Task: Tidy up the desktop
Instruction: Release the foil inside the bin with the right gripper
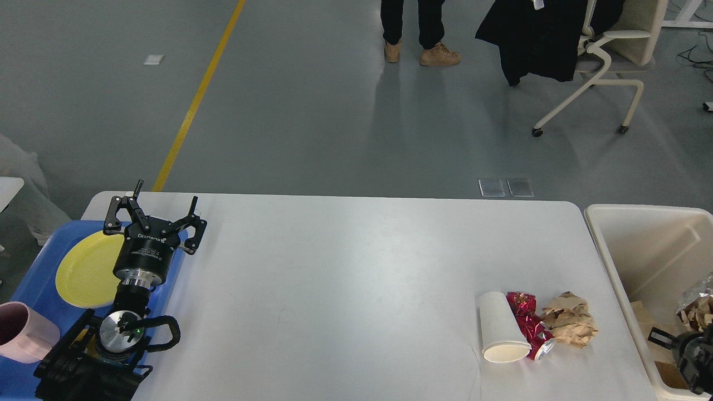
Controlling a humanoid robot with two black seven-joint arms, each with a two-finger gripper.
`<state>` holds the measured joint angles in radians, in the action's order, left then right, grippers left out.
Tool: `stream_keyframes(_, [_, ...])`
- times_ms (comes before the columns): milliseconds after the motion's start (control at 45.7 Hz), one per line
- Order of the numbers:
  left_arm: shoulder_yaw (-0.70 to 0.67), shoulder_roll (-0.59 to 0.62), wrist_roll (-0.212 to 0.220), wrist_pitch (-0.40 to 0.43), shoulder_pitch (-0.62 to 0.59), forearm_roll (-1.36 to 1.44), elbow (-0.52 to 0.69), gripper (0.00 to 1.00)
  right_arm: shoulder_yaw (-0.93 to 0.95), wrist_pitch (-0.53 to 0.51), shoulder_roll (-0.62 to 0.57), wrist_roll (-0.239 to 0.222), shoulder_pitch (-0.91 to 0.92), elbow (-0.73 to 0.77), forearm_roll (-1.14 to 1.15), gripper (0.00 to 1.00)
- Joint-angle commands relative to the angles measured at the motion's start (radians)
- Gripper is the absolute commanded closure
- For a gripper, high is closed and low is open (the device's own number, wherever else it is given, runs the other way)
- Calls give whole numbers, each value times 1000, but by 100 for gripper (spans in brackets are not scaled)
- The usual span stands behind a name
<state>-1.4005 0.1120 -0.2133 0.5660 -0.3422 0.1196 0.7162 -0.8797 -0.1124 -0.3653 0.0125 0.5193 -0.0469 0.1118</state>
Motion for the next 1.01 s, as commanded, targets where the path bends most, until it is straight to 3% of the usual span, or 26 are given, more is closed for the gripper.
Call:
stream_keyframes(0, [0, 0, 0, 0, 0, 0, -1, 4, 4, 20, 23, 0, -18, 2, -1, 100])
stream_keyframes(985, [1, 0, 0, 0, 0, 0, 0, 4, 21, 25, -6, -11, 4, 18, -3, 100])
